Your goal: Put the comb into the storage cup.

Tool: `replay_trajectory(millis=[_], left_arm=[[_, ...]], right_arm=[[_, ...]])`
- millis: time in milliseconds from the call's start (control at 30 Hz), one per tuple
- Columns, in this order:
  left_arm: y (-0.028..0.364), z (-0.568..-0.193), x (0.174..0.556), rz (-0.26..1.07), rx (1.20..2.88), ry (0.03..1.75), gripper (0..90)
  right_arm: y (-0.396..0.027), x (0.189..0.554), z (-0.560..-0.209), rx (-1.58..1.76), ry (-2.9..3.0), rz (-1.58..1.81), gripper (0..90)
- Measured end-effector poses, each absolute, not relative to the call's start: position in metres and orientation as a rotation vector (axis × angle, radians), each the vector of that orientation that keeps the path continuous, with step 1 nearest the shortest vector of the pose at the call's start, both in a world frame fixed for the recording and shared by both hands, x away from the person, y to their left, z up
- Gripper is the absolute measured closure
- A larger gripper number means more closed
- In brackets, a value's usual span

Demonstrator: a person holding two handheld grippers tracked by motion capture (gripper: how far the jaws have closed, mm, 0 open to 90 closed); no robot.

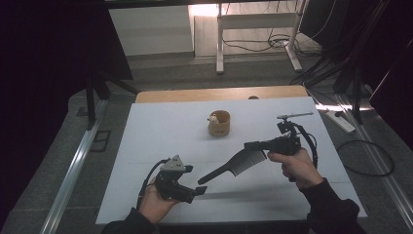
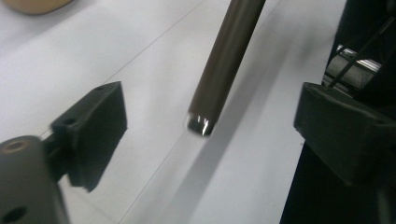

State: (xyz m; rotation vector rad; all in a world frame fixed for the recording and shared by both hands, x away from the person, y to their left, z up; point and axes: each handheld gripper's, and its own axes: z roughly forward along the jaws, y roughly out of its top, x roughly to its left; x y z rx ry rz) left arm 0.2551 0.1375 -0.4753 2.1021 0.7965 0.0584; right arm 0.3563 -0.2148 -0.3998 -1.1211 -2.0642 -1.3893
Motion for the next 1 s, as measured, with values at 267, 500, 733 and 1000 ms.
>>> replay_trajectory(millis=[267,500,733,1000], left_arm=[[0.152,-0.473,0.251,0.061,2.091,0.839,0.8],[0.168,-0.473,0.247,0.088,2.075,0.874,0.0],[0.185,-0.473,0.24,0.151,2.053,0.897,0.0],[0.203,-0.476,0.232,0.169,2.019,0.934,0.0]], right_arm=[[-0.22,0.361,-0.394,-1.146,-2.079,-1.426,84.8],[-0.223,0.367,-0.393,-1.154,-2.086,-1.456,84.8],[-0.226,0.372,-0.389,-1.18,-2.084,-1.47,84.8],[-0.228,0.378,-0.382,-1.213,-2.108,-1.482,84.8]])
